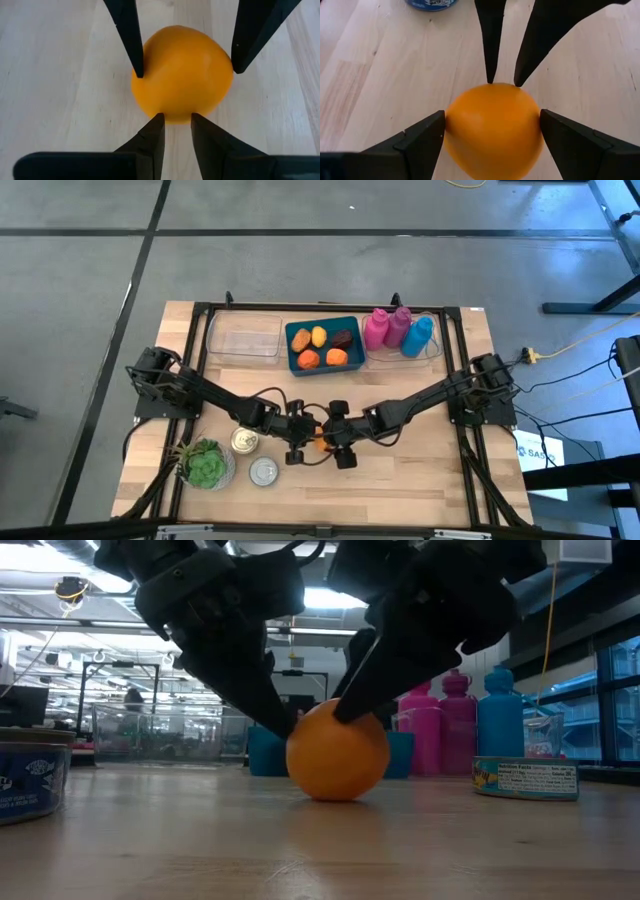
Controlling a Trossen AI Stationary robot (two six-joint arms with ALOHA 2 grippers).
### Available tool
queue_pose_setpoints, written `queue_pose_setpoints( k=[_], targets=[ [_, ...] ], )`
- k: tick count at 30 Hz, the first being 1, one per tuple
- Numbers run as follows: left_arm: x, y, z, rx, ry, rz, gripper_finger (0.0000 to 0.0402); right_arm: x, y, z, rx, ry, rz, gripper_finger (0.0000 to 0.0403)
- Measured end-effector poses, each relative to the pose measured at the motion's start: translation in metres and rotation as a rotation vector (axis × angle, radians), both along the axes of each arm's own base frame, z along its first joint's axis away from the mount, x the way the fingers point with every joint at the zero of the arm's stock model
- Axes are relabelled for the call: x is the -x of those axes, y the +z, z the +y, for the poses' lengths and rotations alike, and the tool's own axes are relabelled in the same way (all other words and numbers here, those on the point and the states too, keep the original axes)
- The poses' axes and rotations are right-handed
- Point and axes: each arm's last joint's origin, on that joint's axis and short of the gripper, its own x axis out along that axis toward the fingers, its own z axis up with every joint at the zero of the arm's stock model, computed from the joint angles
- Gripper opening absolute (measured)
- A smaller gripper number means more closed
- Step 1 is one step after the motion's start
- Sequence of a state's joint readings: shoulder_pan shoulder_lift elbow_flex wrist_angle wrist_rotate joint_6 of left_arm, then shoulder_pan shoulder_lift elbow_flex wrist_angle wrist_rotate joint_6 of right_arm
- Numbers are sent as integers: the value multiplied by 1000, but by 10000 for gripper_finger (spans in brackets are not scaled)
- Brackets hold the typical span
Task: Pick & Place Food Item
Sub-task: Put the orange into the blue bin
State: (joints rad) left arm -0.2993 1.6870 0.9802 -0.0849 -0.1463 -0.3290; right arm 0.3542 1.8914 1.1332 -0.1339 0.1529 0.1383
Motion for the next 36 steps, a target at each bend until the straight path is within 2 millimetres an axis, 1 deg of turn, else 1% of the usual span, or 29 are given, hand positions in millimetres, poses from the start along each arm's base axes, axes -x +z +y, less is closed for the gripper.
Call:
queue_pose_setpoints(
  k=[5,11,18,26,29,32,36],
  targets=[
    [-1,-6,-2,13,-4,15,88,-1,-6,1,-14,-17,15,318],
    [-1,-8,-7,17,-17,20,88,-2,-7,1,-23,-21,17,318],
    [-1,-9,-7,17,-15,24,88,-2,-7,-2,-30,-27,25,317],
    [-1,-9,-9,50,-36,32,88,-1,-8,-4,-45,-53,43,294],
    [2,-5,-9,47,-37,36,88,-1,-8,-4,-60,-69,48,287],
    [9,4,-5,27,-15,52,88,-1,-8,-4,-71,-91,52,282],
    [26,29,2,-17,27,44,88,-1,-8,-4,-85,-116,53,274]
  ],
)
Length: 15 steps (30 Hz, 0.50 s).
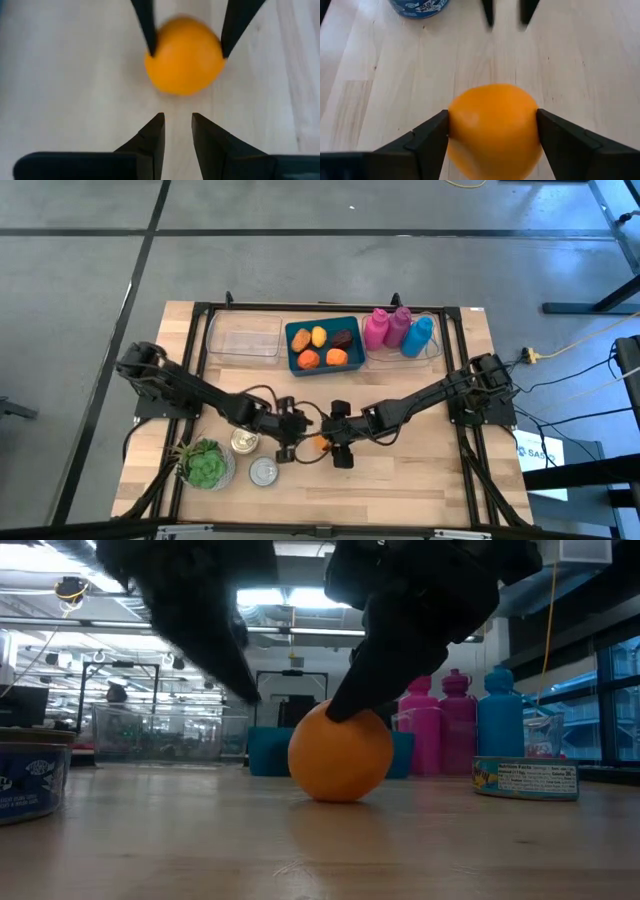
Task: Pick & Place Food Item
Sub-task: Put the orange into the blue bin
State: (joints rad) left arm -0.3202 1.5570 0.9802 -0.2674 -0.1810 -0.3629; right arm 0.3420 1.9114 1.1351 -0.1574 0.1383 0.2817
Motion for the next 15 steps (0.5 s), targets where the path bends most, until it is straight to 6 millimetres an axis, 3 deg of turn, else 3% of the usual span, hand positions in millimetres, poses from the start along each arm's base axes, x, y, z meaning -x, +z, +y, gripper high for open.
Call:
queue_pose_setpoints(
  k=[8,15],
  targets=[
    [40,62,15,30,73,-147,88,0,0,0,-43,-59,4,244],
    [73,98,25,23,125,-270,88,2,4,0,-106,-115,13,240]
  ],
)
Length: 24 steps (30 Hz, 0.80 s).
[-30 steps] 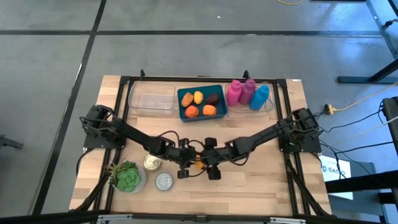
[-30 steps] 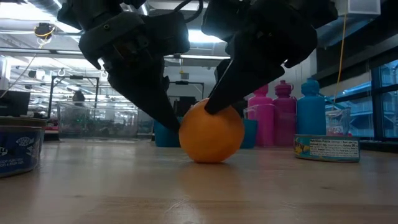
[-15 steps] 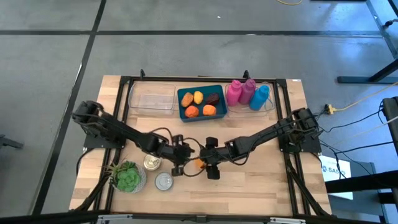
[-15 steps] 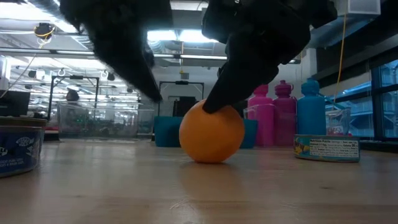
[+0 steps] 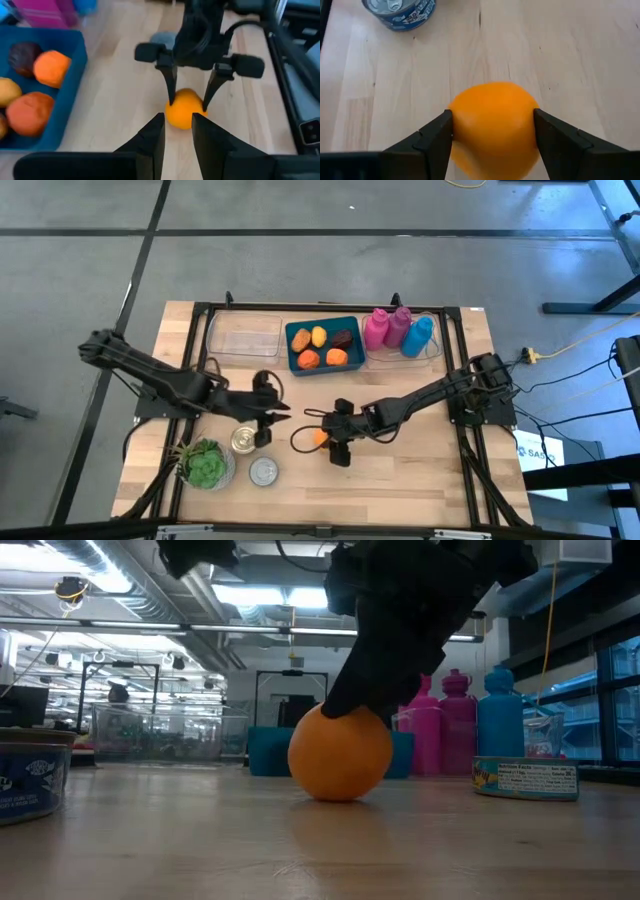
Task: Pick & Place Food Item
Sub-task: Put the orange into the blue bin
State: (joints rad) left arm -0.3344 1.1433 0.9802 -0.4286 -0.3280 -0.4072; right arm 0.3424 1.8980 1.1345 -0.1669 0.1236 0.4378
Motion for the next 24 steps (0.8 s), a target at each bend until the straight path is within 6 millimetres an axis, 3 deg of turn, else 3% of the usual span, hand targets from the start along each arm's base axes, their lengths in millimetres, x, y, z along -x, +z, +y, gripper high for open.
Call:
queue_pose_setpoints(
  k=[12,24],
  targets=[
    [32,29,12,31,20,-124,88,10,20,-2,-99,-99,11,235],
    [59,49,22,62,34,-234,88,12,72,-22,-270,-248,-162,235]
  ],
)
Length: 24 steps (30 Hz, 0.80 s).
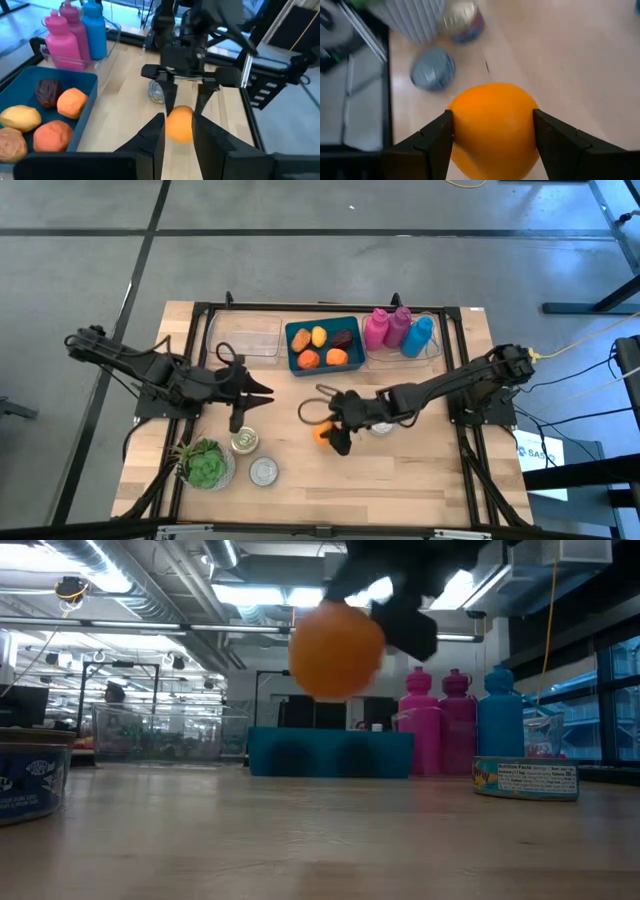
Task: Pick & Place Food Item
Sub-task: Put the orange into the blue bin
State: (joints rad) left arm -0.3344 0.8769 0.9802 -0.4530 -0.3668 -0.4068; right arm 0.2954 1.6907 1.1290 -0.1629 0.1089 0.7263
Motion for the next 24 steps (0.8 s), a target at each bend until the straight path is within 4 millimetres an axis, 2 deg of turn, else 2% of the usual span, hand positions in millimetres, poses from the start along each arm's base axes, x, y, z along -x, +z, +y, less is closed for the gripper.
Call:
queue_pose_setpoints(
  k=[5,9,20,24],
  targets=[
    [13,8,4,-7,-19,-47,88,-3,25,-24,-48,-91,-122,235],
    [23,13,7,-13,-61,-81,88,-6,41,-53,-42,-191,-207,235],
    [38,20,12,-73,-84,-129,88,-4,45,-157,28,-459,-225,235],
    [41,19,13,-68,-82,-117,88,2,45,-187,50,-496,-219,235]
  ],
)
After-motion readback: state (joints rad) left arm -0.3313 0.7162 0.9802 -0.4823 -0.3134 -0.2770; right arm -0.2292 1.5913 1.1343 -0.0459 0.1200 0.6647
